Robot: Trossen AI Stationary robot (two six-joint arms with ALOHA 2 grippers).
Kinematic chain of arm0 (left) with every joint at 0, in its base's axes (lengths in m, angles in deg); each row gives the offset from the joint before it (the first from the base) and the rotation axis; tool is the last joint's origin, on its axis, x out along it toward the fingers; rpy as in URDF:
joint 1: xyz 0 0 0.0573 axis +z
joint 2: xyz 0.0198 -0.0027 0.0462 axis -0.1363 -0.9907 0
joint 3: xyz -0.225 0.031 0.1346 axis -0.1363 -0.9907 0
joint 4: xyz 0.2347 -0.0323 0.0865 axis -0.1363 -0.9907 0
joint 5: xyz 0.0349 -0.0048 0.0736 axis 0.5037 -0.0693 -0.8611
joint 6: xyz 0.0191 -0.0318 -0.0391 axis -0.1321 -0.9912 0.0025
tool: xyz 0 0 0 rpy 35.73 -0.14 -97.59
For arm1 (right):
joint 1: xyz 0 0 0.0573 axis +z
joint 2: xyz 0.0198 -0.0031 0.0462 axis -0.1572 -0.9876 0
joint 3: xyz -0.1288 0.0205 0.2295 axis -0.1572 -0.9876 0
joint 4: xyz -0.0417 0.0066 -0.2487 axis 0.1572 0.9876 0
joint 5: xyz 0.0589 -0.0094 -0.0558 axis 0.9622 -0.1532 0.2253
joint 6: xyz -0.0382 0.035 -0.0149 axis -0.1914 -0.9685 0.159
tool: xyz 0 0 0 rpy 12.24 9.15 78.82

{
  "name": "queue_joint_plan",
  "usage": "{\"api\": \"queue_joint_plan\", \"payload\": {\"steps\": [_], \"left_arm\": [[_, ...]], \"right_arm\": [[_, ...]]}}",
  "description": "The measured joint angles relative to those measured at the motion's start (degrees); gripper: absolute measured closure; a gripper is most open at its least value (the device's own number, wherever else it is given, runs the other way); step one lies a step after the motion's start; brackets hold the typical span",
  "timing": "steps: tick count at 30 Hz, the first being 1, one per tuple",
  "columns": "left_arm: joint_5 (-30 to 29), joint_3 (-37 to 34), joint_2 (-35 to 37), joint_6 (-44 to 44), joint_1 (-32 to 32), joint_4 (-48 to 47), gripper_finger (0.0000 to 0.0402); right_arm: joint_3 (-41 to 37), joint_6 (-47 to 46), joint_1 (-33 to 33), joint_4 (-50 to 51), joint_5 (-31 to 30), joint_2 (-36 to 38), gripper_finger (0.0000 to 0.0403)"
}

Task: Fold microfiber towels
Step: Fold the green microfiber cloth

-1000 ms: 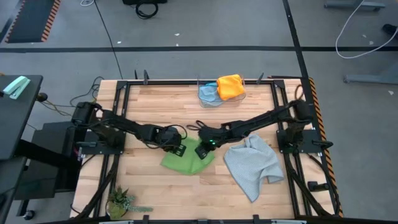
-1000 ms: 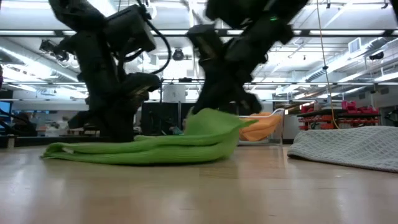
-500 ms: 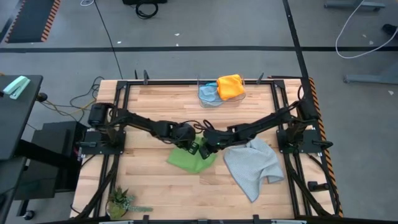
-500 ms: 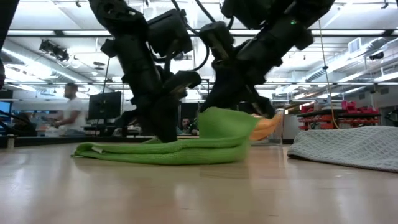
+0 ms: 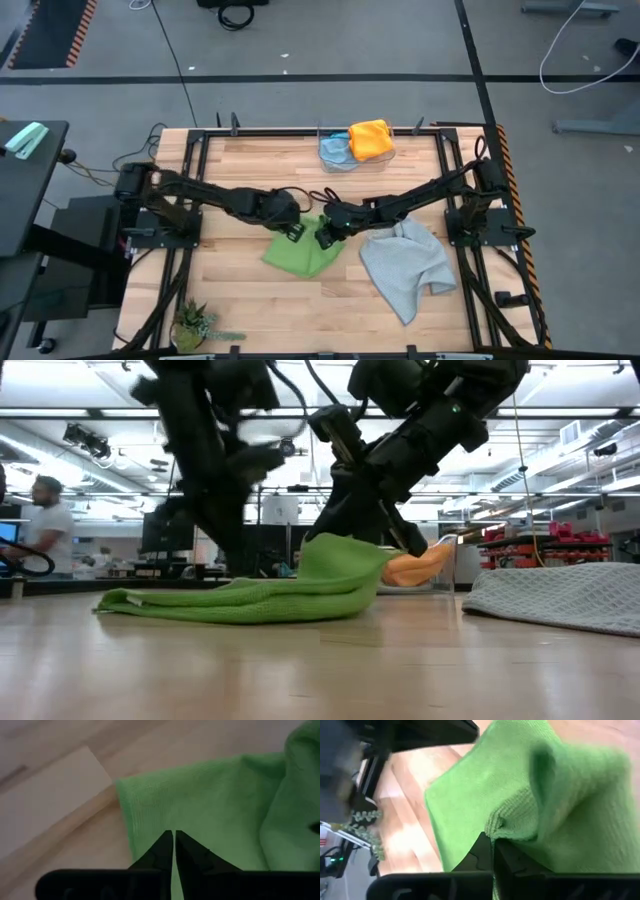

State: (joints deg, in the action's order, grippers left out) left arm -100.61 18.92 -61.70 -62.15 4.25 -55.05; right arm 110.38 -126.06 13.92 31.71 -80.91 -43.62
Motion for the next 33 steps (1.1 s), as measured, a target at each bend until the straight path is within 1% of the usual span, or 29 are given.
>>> {"api": "queue_joint_plan", "payload": {"steps": [5,8,11,14,15,17,20,22,26,29,33], "left_arm": [[-4.7,-0.1,6.5,-2.5,-2.3,-6.0,0.0390],[-7.1,-0.1,9.7,-4.3,-4.5,-6.9,0.0396],[-8.6,0.0,12.1,-6.5,-6.8,-6.2,0.0389],[-10.4,-0.1,13.6,-8.6,-9.4,-6.2,0.0376],[-11.4,0.0,13.6,-9.3,-10.0,-4.9,0.0374],[-12.2,-0.1,13.8,-11.2,-11.4,-5.4,0.0372],[-12.4,0.0,13.7,-14.6,-12.8,-4.9,0.0379],[-12.2,-0.1,13.0,-17.8,-13.5,-7.3,0.0388],[-11.8,-0.1,10.6,-24.2,-14.1,-16.3,0.0395],[-11.4,-0.1,8.8,-27.7,-14.1,-20.6,0.0382],[-8.5,-0.1,6.1,-29.3,-12.5,-22.7,0.0371]], "right_arm": [[0.0,0.8,-1.3,-1.0,0.3,0.0,0.0403],[0.4,1.1,-2.1,-1.4,1.6,-0.1,0.0403],[0.9,2.0,-3.0,-1.2,3.0,-0.7,0.0403],[2.4,4.2,-3.5,-1.0,2.9,-1.4,0.0403],[3.0,5.1,-3.6,-0.5,2.9,-1.4,0.0403],[4.4,6.9,-4.1,0.7,3.0,-1.3,0.0403],[5.6,9.1,-4.9,3.1,2.7,-1.3,0.0403],[6.0,10.2,-5.4,3.5,2.7,-1.3,0.0403],[6.1,11.9,-6.0,4.0,2.5,-1.3,0.0403],[6.1,12.8,-6.0,3.2,3.4,-1.3,0.0403],[6.0,14.3,-5.8,2.9,3.9,-1.4,0.0403]]}}
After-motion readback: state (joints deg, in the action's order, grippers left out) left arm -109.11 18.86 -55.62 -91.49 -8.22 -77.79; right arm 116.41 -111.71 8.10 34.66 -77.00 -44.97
